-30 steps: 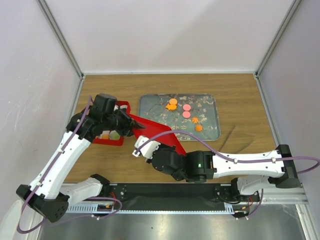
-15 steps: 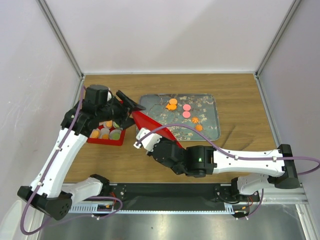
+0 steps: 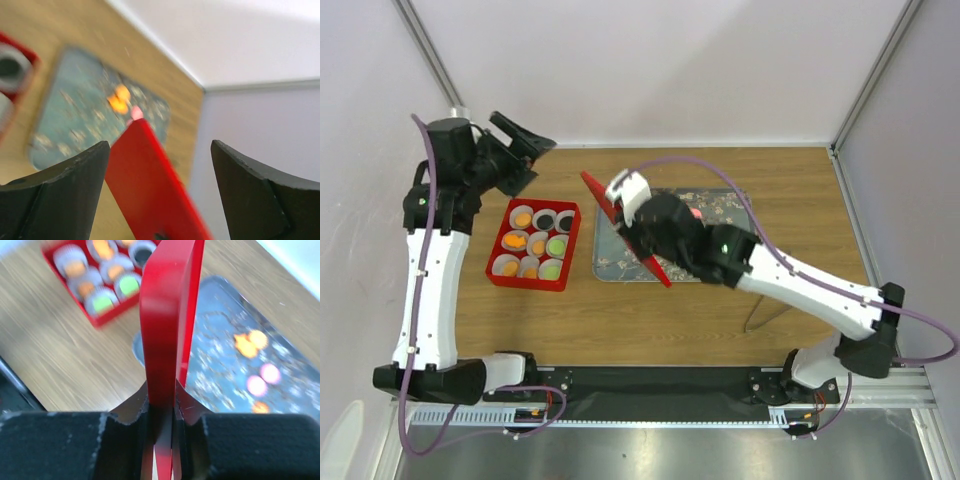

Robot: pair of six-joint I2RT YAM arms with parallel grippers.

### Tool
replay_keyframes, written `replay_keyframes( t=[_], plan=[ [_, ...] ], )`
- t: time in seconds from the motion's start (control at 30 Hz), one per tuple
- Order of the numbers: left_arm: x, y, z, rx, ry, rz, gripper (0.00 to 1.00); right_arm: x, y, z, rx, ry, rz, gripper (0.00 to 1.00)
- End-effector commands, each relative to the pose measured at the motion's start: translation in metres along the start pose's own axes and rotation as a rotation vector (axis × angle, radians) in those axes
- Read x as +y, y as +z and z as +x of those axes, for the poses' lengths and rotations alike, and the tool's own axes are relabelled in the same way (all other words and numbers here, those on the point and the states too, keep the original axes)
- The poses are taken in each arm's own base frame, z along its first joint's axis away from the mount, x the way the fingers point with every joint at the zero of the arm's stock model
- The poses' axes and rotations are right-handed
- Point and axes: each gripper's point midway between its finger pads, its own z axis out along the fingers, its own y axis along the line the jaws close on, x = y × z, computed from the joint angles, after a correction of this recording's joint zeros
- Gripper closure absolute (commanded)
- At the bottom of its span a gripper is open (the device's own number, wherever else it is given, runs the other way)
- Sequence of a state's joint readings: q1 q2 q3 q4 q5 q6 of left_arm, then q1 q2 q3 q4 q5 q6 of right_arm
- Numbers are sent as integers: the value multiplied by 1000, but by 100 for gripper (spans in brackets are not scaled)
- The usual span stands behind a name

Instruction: Pack the cookies

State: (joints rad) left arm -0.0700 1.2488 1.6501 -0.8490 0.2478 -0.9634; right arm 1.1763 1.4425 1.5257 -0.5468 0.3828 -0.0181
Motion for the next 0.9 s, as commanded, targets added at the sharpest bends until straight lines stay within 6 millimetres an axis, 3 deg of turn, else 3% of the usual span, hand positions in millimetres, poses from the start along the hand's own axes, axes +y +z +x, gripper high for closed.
replay_keyframes(
  t=[0.0,0.1,0.17,0.2,0.23,0.27,0.3,0.47,0.5,0.6,0.63,0.67,0.7,0.73,0.8,0.87],
  plan=[
    [14,-6,-44,-171,173,-97,11,8,11,-54,-89,226,-223,100],
    [60,1,-78,-311,217,-335,11,12,36,-72,-102,415,-374,100],
    [90,12,-86,-332,227,-432,12,-12,57,-98,-181,558,-432,100],
    [106,13,-94,-352,209,-470,12,-4,64,-91,-141,598,-468,100],
    [113,15,-96,-359,199,-477,12,-16,72,-105,-199,639,-482,100],
    [124,25,-97,-371,194,-476,12,-18,89,-100,-180,716,-503,100],
    [130,26,-102,-387,188,-481,12,-18,91,-114,-237,740,-560,100],
    [144,39,-121,-427,234,-512,11,-38,137,-125,-299,913,-677,100],
    [145,39,-123,-431,246,-520,10,-37,156,-117,-283,957,-697,100],
    [143,34,-132,-465,268,-535,7,-42,175,-123,-294,1003,-736,100],
    [144,31,-133,-465,274,-551,6,-41,193,-113,-272,1063,-758,100],
    [146,29,-134,-462,273,-568,6,-41,200,-112,-270,1081,-777,100],
    [148,26,-135,-460,283,-586,6,-42,199,-124,-303,1082,-810,100],
    [152,22,-135,-461,290,-605,5,-38,220,-109,-265,1130,-817,100],
    [152,13,-136,-482,300,-614,5,-33,225,-114,-272,1146,-851,100],
    [159,5,-130,-476,299,-635,5,-27,243,-99,-242,1207,-865,100]
  ],
)
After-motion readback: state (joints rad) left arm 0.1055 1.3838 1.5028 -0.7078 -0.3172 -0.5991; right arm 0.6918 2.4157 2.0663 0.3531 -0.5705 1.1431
